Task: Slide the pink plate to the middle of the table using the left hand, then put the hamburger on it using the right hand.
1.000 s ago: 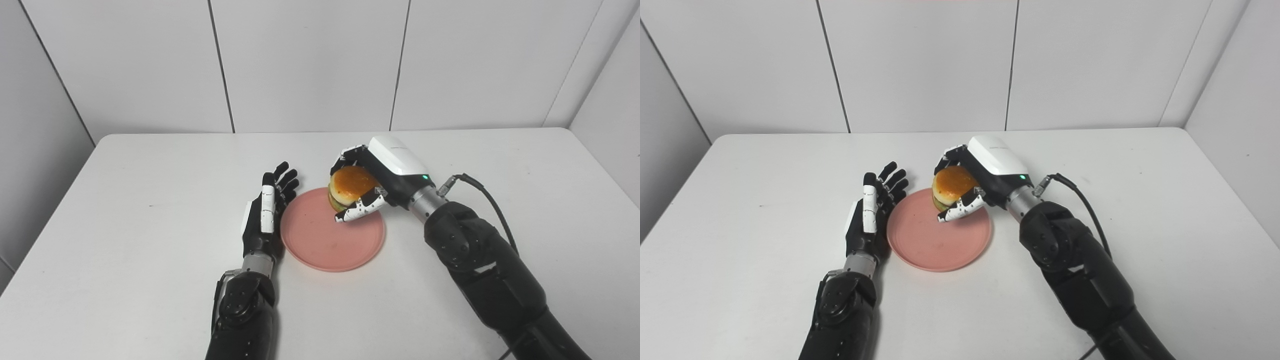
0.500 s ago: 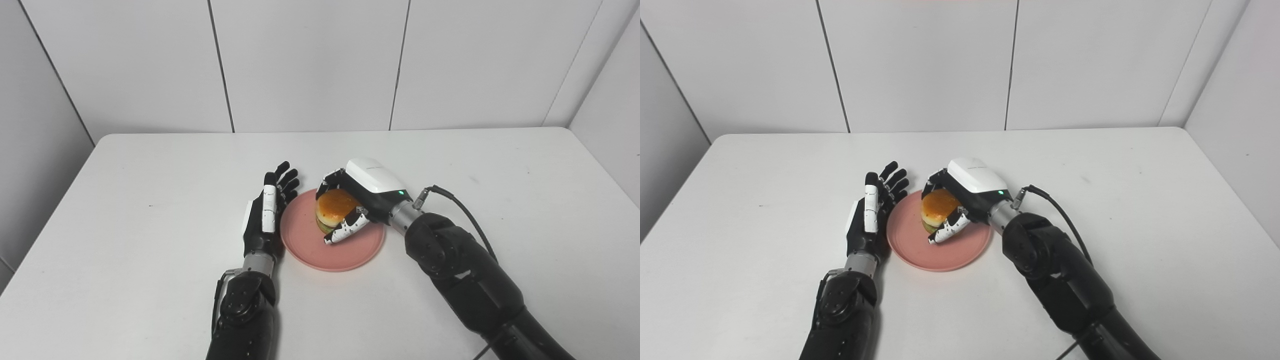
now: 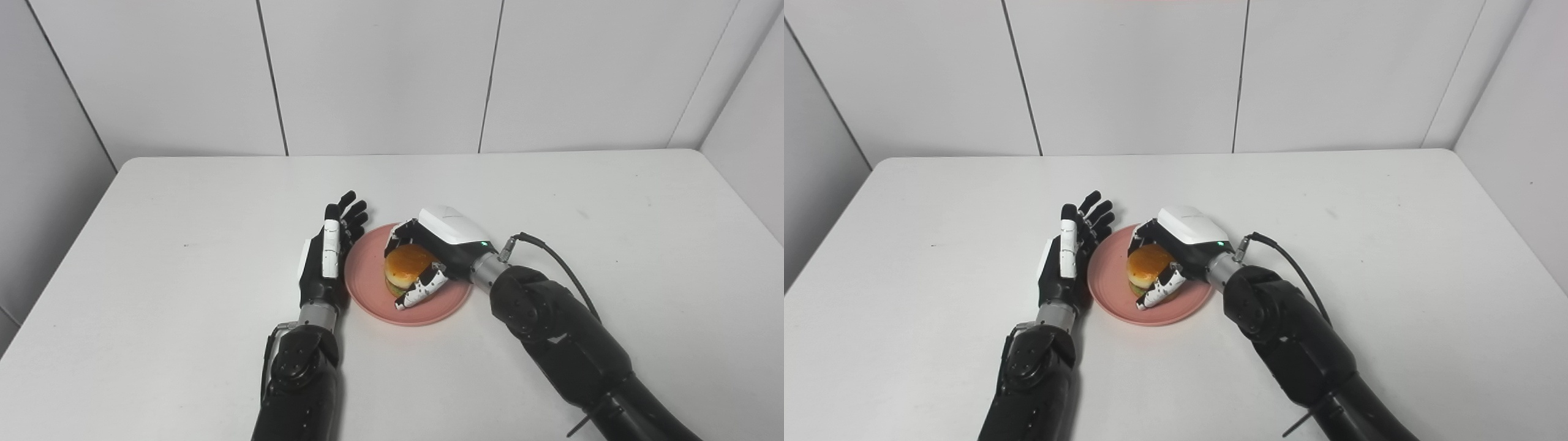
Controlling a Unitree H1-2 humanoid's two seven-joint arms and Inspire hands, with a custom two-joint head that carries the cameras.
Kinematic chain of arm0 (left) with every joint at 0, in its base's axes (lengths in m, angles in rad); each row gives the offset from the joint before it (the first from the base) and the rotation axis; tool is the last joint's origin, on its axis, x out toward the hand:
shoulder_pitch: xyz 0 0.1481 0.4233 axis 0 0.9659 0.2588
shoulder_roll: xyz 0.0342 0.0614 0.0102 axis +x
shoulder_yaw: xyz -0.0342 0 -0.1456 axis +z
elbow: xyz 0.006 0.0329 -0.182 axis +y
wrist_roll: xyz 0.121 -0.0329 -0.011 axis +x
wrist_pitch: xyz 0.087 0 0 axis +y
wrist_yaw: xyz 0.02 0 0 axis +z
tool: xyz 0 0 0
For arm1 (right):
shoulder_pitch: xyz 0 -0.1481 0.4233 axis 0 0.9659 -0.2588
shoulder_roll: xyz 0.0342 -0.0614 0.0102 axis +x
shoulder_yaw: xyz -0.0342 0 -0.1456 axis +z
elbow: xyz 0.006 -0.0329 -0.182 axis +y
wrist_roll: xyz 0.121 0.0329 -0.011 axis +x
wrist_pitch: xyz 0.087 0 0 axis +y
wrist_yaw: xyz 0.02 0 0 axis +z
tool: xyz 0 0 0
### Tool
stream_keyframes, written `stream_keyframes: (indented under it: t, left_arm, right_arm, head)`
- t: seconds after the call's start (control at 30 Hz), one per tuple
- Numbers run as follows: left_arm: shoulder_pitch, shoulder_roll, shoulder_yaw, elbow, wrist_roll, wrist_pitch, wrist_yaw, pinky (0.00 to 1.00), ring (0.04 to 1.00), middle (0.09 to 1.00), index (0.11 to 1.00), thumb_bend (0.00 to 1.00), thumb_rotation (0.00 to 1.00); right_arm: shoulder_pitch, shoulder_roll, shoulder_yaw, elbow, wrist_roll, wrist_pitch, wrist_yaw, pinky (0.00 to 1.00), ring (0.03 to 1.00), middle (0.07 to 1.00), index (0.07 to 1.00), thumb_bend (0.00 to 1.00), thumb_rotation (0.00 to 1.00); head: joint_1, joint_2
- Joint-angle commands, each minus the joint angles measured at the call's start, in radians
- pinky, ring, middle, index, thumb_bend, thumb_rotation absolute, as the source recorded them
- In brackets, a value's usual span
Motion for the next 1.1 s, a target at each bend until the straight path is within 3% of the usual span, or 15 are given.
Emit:
stream_keyframes:
  t: [0.0, 0.03, 0.07, 0.2, 0.3, 0.53, 0.7, 0.8, 1.07]
  left_arm:
    - [-0.004, -0.004, -0.003, -0.017, -0.011, 0.019, -0.008, 0.91, 0.888, 0.870, 0.856, 0.85, 0.97]
    - [-0.003, -0.003, -0.003, -0.021, -0.018, 0.024, -0.015, 0.91, 0.897, 0.881, 0.866, 0.85, 0.97]
    - [-0.002, 0.000, -0.006, -0.026, -0.025, 0.029, -0.028, 0.93, 0.921, 0.910, 0.894, 0.84, 0.98]
    - [-0.001, 0.002, -0.005, -0.030, -0.047, 0.026, -0.053, 0.94, 0.944, 0.946, 0.942, 0.82, 0.98]
    - [0.000, -0.003, -0.001, -0.032, -0.044, 0.030, -0.040, 0.94, 0.922, 0.921, 0.913, 0.84, 0.97]
    - [-0.004, 0.003, -0.003, -0.032, -0.048, 0.042, -0.047, 0.97, 0.938, 0.933, 0.919, 0.85, 0.99]
    - [-0.004, 0.003, -0.002, -0.032, -0.041, 0.044, -0.038, 0.96, 0.930, 0.926, 0.911, 0.85, 0.98]
    - [-0.005, 0.004, -0.002, -0.031, -0.037, 0.044, -0.034, 0.96, 0.922, 0.916, 0.902, 0.86, 0.98]
    - [-0.003, 0.000, 0.000, -0.035, -0.029, 0.029, -0.019, 0.89, 0.906, 0.901, 0.891, 0.84, 0.96]
  right_arm:
    - [-0.024, -0.001, -0.006, -0.014, -0.018, -0.070, -0.064, 0.37, 0.478, 0.533, 0.509, 0.52, 0.08]
    - [-0.021, -0.005, -0.003, -0.012, -0.025, -0.084, -0.075, 0.45, 0.565, 0.618, 0.550, 0.54, 0.17]
    - [-0.019, -0.010, 0.000, -0.013, -0.030, -0.097, -0.080, 0.53, 0.663, 0.702, 0.687, 0.63, 0.33]
    - [-0.007, -0.022, -0.001, -0.034, -0.041, -0.126, -0.090, 0.64, 0.777, 0.811, 0.787, 0.70, 0.51]
    - [0.008, -0.027, -0.006, -0.066, -0.047, -0.141, -0.097, 0.73, 0.845, 0.888, 0.845, 0.73, 0.62]
    - [0.030, -0.036, -0.011, -0.088, -0.058, -0.189, -0.128, 0.76, 0.903, 0.950, 0.895, 0.72, 0.74]
    - [0.043, -0.039, -0.020, -0.099, -0.062, -0.203, -0.130, 0.85, 0.955, 0.982, 0.928, 0.72, 0.81]
    - [0.053, -0.038, -0.032, -0.112, -0.055, -0.204, -0.132, 0.91, 0.987, 0.999, 0.969, 0.73, 0.93]
    - [0.111, 0.023, -0.142, -0.109, 0.096, -0.211, -0.179, 0.87, 0.999, 1.000, 1.000, 0.76, 1.00]
  head:
    - [0.000, 0.001]
    - [-0.001, 0.002]
    - [-0.001, 0.003]
    - [-0.002, 0.005]
    - [-0.004, 0.008]
    - [-0.006, 0.013]
    - [-0.006, 0.016]
    - [-0.006, 0.016]
    - [-0.005, 0.015]
